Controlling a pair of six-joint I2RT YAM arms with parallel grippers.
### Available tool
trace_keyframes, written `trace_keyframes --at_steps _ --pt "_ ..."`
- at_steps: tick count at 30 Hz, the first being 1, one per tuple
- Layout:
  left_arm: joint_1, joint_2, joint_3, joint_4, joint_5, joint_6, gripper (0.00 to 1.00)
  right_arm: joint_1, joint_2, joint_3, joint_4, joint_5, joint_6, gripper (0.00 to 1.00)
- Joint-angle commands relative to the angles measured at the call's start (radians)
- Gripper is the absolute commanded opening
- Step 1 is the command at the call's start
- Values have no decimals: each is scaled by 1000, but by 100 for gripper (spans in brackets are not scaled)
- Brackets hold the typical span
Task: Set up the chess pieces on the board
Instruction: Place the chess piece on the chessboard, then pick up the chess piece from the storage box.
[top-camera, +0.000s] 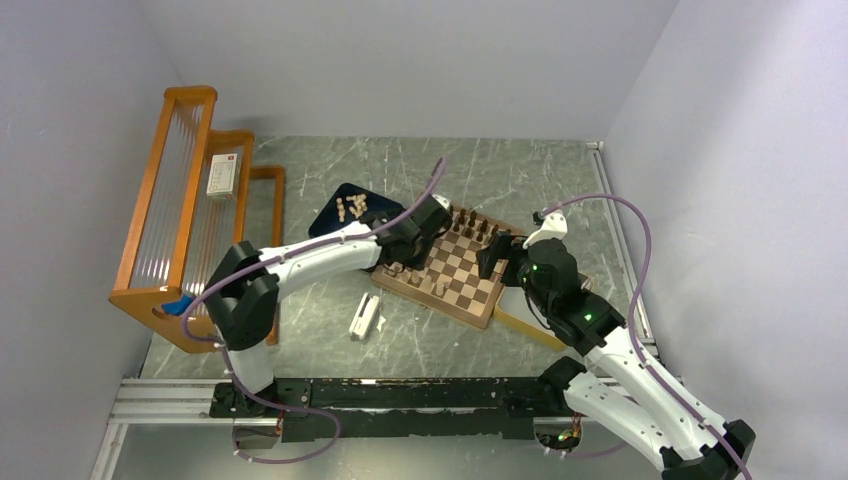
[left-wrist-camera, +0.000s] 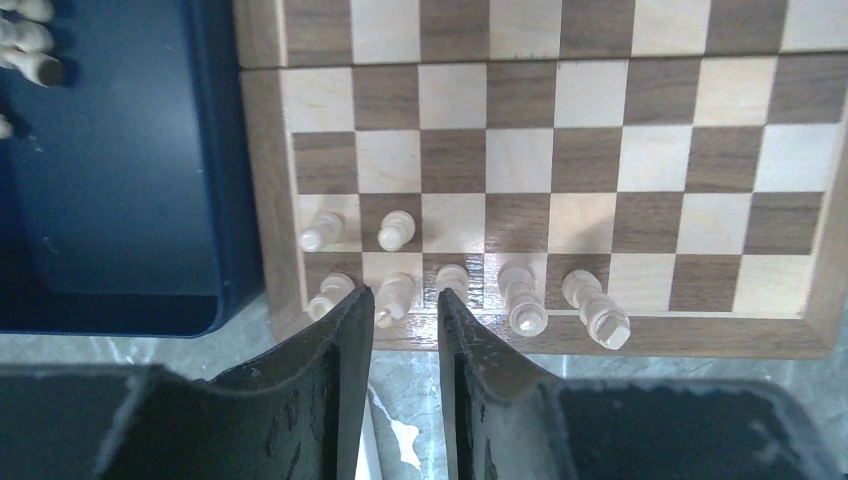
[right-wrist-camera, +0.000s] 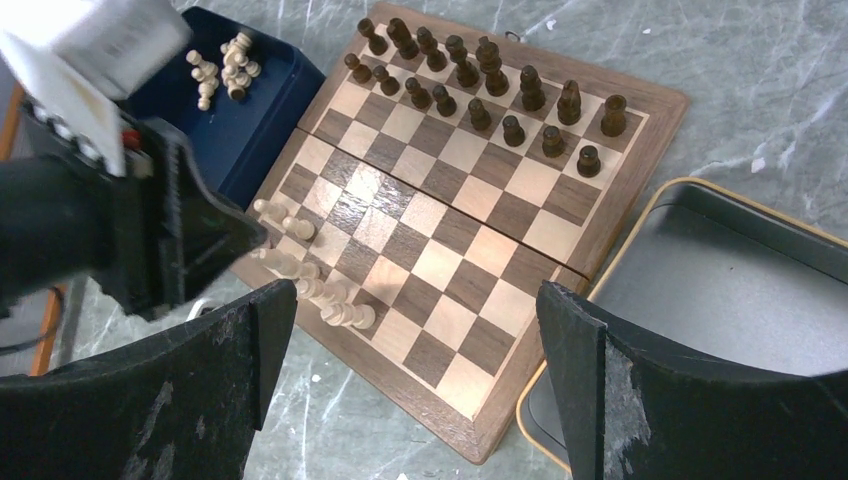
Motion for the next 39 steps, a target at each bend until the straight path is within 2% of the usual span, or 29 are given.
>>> trace_keyframes --at_steps 1,5,11,17,26,32,39 --pt "39 -85 48 38 -6 16 35 4 4 6 32 -11 3 95" --pt "124 -108 67 23 13 38 36 3 8 -4 47 -28 6 95" --pt "333 -149 38 99 61 96 39 4 11 -16 60 -42 15 95" --pt "485 -91 59 136 112 98 37 3 13 -22 73 -48 16 95" --pt "585 81 129 196 143 106 34 3 19 -29 78 -60 21 95" --pt "599 158 156 218 139 137 26 4 14 -24 68 -55 10 95" --pt "602 226 182 215 128 146 27 4 29 -3 65 -51 4 95"
